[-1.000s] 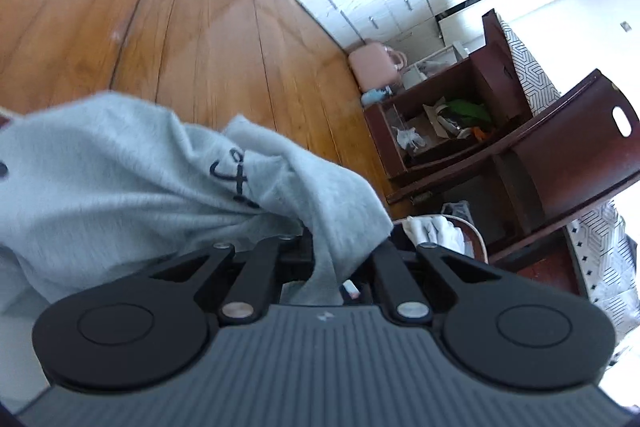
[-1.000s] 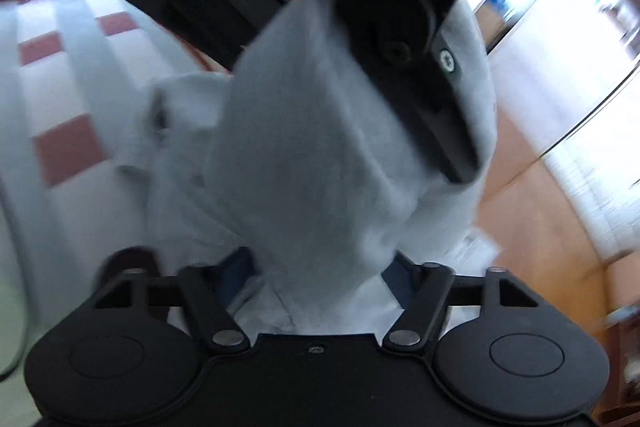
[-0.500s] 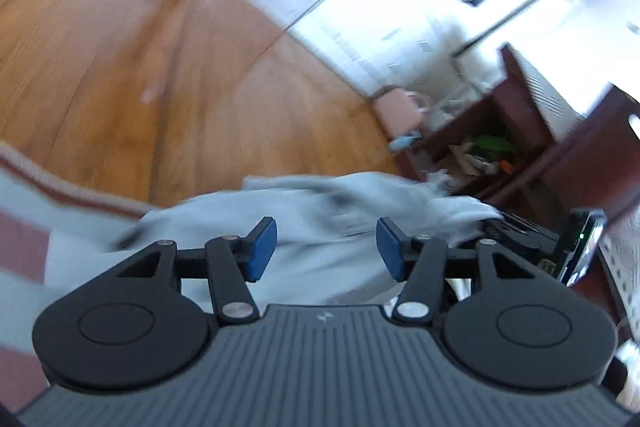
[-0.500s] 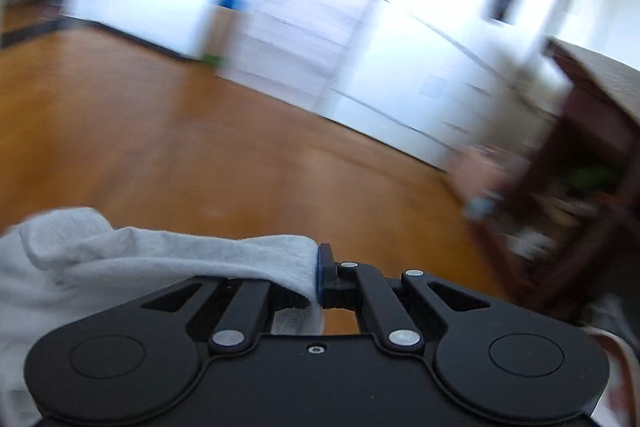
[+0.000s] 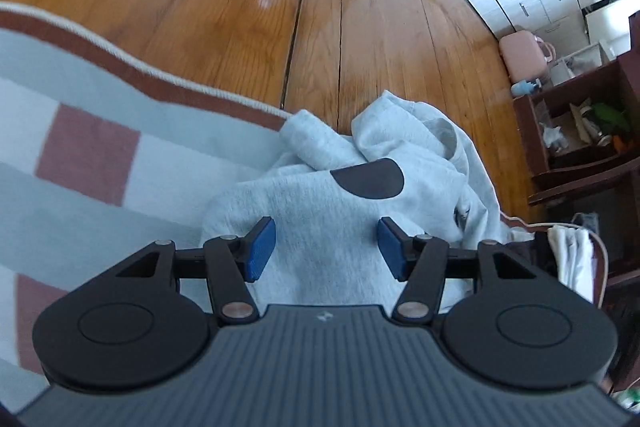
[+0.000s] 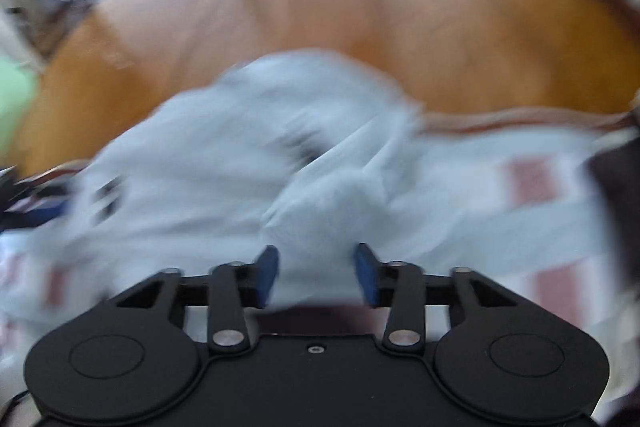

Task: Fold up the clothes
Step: 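Lay the grey sweatshirt on the rug and open both grippers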

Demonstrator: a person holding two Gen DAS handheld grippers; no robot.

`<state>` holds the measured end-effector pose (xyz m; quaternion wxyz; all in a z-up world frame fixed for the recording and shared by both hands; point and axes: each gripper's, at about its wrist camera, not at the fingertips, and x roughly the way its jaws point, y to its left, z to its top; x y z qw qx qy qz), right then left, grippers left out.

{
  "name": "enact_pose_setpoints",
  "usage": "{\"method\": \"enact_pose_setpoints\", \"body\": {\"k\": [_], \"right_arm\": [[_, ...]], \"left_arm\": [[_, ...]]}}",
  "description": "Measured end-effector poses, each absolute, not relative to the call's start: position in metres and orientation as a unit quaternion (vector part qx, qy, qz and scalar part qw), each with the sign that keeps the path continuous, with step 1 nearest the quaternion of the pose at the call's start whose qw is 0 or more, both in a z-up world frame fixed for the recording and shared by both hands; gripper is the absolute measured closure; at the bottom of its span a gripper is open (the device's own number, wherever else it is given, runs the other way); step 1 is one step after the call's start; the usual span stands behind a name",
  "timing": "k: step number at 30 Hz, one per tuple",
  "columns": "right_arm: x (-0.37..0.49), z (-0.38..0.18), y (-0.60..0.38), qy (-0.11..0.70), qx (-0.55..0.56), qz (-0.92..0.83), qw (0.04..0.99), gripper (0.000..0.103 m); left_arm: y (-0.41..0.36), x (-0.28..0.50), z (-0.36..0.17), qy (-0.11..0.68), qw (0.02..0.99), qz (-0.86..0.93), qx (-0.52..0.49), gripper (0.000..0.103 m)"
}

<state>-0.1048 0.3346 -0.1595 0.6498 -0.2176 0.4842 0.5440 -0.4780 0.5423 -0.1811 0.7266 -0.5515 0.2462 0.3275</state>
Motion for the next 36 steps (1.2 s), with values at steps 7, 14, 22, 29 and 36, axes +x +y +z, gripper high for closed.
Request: {"method": "enact_pose_setpoints", "body": {"k": [7, 14, 22, 29, 36], "right_arm": [[-0.165, -0.153, 0.33, 0.463, -0.266, 0.635, 0.558, 0.05], [-0.188, -0.183, 0.359, 0.548, -0.192, 0.639, 0.505, 0.039], [-0.189, -0.17, 0.38, 0.47, -0.127, 0.598, 0.637, 0.096], [-0.144, -0.069, 0.308, 0.288, -0.198, 0.531, 0.772, 0.098], [-0.076, -0.08, 0.269, 0.29, -0.261, 0.392, 0.833, 0.098]], "left_arm": [[0.538, -0.47, -0.202, 0.24, 0.718, 0.301, -0.58, 0.032], [0.534, -0.451, -0.198, 0.19, 0.749, 0.231, -0.591, 0.081], [0.519, -0.453, -0.164, 0.129, 0.802, 0.221, -0.54, 0.082], [0.506, -0.475, -0.117, 0.064, 0.849, 0.267, -0.452, 0.054], [0.494, -0.416, -0.14, 0.23, 0.848, 0.251, -0.407, 0.051]]}}
